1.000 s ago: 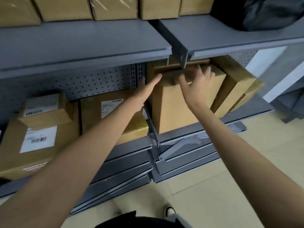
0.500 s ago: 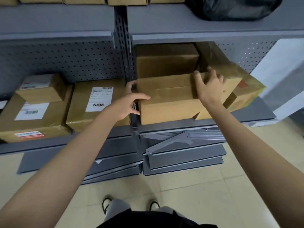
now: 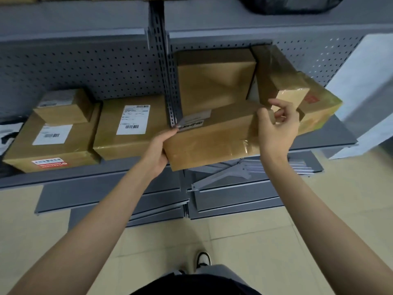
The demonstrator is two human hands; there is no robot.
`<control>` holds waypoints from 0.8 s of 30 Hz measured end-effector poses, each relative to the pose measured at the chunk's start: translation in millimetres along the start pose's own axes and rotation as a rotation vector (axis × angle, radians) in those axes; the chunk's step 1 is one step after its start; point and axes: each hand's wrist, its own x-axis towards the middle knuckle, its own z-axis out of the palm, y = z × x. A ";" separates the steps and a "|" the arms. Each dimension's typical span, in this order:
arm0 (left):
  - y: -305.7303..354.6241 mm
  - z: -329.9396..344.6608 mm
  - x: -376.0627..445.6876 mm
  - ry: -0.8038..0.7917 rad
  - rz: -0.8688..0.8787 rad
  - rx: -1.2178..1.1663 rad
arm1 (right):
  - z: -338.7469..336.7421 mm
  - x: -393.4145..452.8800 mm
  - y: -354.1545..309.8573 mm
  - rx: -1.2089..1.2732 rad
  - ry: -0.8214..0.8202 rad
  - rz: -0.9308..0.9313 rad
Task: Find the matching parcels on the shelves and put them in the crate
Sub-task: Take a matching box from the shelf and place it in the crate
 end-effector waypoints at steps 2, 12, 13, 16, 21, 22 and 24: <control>-0.3 -5.7 -5.4 -0.034 0.008 0.015 | -4.3 -11.3 -1.5 0.042 0.024 0.027; 7.7 -46.2 -34.6 -0.119 0.105 -0.040 | -17.0 -64.0 21.0 0.240 0.070 0.353; 8.5 -48.9 -37.2 -0.132 0.115 -0.037 | -16.5 -65.4 24.1 0.232 0.054 0.379; 13.8 -54.2 -43.8 -0.151 0.164 -0.028 | -15.8 -63.9 29.8 0.177 -0.036 0.405; 23.2 -59.8 -49.5 -0.192 0.204 0.039 | -17.3 -59.7 33.1 0.049 -0.333 0.473; 24.3 -60.9 -49.9 -0.209 0.206 0.059 | -19.1 -60.1 34.8 0.052 -0.400 0.484; 26.2 -63.6 -49.2 -0.251 0.212 0.117 | -24.5 -62.2 39.7 0.056 -0.512 0.477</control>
